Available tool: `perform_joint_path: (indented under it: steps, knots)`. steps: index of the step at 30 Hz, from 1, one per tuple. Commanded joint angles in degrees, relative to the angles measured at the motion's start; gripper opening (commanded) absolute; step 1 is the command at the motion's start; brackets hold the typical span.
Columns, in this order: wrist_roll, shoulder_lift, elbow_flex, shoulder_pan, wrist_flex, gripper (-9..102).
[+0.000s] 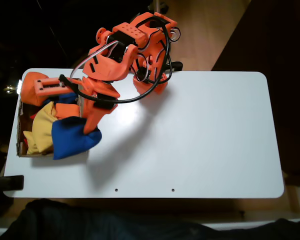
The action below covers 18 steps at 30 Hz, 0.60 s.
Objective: Grasp a bag and put it in the box.
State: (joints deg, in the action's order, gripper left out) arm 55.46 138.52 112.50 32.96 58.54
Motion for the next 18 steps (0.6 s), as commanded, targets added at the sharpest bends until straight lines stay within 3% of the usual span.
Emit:
perform_joint_path:
  steps: [1, 18]
  knots:
    - [-0.79, 3.69, -1.49, 3.43, -2.72, 0]
    - [-10.11, 4.57, -1.93, 16.44, -3.96, 0]
